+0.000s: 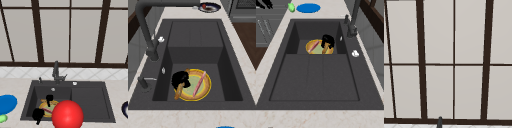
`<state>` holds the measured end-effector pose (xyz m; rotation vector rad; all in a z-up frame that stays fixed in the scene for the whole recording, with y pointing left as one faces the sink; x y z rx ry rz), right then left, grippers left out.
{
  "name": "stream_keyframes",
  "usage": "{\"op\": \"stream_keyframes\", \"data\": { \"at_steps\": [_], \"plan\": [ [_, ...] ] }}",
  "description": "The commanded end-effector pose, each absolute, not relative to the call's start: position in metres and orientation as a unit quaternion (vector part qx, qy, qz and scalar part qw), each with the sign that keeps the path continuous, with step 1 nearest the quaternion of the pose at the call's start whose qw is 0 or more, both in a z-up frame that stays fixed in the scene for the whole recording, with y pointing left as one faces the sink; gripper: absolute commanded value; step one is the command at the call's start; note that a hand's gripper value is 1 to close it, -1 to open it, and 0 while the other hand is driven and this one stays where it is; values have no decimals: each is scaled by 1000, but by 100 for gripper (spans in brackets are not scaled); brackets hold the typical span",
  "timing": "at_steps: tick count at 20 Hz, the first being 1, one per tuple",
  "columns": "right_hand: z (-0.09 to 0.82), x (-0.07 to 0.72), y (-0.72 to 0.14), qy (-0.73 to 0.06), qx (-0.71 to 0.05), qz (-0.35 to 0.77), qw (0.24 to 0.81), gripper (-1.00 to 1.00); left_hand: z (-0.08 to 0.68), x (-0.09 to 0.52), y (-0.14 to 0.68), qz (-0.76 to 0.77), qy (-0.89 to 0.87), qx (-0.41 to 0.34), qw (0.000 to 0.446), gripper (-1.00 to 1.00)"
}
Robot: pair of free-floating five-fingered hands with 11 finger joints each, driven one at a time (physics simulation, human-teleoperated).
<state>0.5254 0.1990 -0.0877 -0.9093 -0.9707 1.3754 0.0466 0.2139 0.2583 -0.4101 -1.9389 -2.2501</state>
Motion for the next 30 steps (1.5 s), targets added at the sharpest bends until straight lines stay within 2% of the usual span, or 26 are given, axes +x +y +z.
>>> {"op": "stream_keyframes", "data": {
  "at_steps": [1, 23, 30],
  "plan": [
    [-94, 527, 199, -414, -388, 588, 577, -100, 258, 47, 214, -749, -645, -136, 72, 0],
    [-8, 498, 197, -326, -323, 645, 611, -100, 258, 47, 214, -749, -645, -136, 72, 0],
    [-5, 498, 186, -344, -332, 630, 612, -100, 258, 47, 214, -749, -645, -136, 72, 0]
  ]
}}
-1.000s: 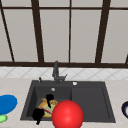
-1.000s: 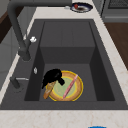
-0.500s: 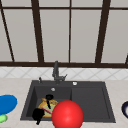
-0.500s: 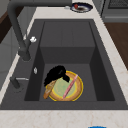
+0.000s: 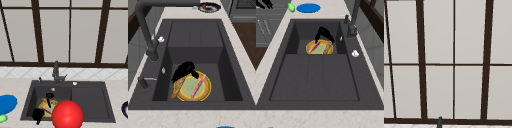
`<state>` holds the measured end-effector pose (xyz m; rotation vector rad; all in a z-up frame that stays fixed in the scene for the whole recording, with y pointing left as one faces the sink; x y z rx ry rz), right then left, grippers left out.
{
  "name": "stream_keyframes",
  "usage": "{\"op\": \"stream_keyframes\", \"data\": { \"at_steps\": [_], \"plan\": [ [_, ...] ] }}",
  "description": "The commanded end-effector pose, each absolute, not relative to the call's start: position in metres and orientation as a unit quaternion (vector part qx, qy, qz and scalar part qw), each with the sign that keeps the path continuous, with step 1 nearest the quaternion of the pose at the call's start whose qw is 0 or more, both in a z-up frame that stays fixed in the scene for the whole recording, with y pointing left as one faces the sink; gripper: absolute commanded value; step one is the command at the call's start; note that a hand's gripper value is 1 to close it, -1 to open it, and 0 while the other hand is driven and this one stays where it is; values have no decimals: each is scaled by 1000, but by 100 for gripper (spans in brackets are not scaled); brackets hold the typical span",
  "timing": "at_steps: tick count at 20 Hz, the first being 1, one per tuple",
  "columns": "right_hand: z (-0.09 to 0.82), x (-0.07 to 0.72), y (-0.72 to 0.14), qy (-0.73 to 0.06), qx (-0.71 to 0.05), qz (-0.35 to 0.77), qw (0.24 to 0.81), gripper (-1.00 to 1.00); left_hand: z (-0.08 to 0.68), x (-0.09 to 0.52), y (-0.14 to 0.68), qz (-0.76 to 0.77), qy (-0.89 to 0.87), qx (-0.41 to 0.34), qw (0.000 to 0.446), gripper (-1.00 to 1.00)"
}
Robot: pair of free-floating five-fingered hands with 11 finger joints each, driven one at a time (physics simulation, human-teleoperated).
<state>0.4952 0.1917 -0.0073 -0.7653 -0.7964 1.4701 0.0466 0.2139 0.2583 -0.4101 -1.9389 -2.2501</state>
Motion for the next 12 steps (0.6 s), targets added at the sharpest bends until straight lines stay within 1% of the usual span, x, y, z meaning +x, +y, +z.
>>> {"op": "stream_keyframes", "data": {
  "at_steps": [1, 4, 12],
  "plan": [
    [1, 491, 180, -363, -335, 625, 604, -100, 258, 47, 214, -749, -645, -136, 72, 0],
    [10, 487, 169, -396, -322, 615, 601, -100, 258, 47, 214, -749, -645, -136, 72, 0],
    [46, 473, 142, -427, -284, 611, 602, -100, 258, 47, 214, -749, -645, -136, 72, 0]
  ]
}}
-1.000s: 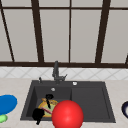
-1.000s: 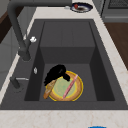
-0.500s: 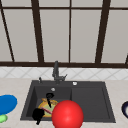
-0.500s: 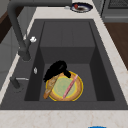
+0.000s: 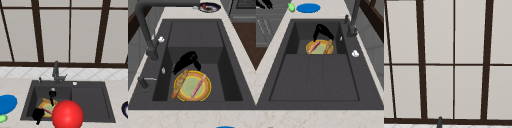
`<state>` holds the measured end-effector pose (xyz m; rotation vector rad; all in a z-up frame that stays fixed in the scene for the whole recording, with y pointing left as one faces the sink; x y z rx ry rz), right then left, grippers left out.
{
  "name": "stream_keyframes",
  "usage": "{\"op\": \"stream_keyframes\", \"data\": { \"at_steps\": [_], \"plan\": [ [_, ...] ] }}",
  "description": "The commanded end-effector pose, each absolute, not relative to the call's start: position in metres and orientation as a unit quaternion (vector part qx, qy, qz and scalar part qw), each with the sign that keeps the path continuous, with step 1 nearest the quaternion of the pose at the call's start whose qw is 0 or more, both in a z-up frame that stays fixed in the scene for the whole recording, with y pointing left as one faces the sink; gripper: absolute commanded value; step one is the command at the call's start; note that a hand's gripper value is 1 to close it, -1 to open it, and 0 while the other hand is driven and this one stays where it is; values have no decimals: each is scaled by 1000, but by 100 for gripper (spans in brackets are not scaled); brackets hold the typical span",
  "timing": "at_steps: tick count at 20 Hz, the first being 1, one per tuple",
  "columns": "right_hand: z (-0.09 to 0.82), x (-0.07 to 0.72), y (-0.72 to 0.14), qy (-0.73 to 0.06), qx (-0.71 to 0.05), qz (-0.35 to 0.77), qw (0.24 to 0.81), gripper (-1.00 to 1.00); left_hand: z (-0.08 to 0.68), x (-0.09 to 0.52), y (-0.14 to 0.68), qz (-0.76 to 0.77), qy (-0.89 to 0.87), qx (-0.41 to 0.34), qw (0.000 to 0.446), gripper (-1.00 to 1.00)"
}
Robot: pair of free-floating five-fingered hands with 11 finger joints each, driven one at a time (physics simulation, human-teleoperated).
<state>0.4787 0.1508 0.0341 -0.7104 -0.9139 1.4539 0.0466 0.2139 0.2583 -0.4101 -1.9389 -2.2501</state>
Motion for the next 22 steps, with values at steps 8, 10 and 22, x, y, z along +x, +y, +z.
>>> {"op": "stream_keyframes", "data": {
  "at_steps": [8, 10, 22],
  "plan": [
    [86, 451, 118, -447, -272, 595, 610, -100, 258, 47, 214, -749, -645, -136, 72, 0],
    [96, 446, 112, -453, -268, 592, 610, -100, 258, 47, 214, -749, -645, -136, 72, 0],
    [152, 435, 76, -496, -244, 572, 606, -100, 258, 47, 214, -749, -645, -136, 72, 0]
  ]
}}
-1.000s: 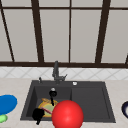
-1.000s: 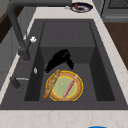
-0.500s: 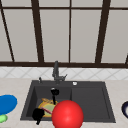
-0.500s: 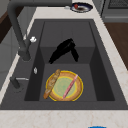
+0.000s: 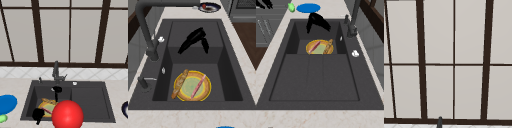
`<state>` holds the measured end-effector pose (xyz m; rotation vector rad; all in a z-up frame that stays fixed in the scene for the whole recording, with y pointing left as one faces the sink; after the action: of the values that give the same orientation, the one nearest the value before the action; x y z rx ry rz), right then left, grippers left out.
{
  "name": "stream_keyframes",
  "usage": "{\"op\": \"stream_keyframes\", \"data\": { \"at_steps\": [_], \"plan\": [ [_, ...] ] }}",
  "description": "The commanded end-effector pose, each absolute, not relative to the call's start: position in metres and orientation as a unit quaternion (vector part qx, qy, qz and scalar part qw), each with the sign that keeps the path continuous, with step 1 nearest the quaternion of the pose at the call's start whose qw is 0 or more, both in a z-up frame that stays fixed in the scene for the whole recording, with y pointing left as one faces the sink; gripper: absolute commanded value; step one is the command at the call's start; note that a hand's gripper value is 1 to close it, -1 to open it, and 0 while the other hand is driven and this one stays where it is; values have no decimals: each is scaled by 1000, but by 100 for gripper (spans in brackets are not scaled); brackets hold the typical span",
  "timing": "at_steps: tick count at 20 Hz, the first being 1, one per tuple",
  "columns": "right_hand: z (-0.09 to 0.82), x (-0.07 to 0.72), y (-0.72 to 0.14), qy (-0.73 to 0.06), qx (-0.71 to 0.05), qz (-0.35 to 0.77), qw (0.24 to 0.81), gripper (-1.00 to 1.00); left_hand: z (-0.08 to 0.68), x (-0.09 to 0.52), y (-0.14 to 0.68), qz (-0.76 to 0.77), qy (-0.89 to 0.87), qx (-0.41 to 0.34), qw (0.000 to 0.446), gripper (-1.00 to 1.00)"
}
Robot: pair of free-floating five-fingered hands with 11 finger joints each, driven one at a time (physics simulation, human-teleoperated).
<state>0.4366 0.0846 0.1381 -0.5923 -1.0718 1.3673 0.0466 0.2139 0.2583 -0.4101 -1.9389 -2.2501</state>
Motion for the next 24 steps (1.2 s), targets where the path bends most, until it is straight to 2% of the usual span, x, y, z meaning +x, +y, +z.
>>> {"op": "stream_keyframes", "data": {
  "at_steps": [1, 14, 24],
  "plan": [
    [157, 434, 74, -499, -242, 571, 605, -100, 258, 47, 214, -749, -645, -136, 72, 0],
    [223, 427, 41, -537, -226, 547, 601, -100, 258, 47, 214, -749, -645, -136, 72, 0],
    [270, 426, 15, -579, -266, 525, 565, -100, 258, 47, 214, -749, -645, -136, 72, 0]
  ]
}}
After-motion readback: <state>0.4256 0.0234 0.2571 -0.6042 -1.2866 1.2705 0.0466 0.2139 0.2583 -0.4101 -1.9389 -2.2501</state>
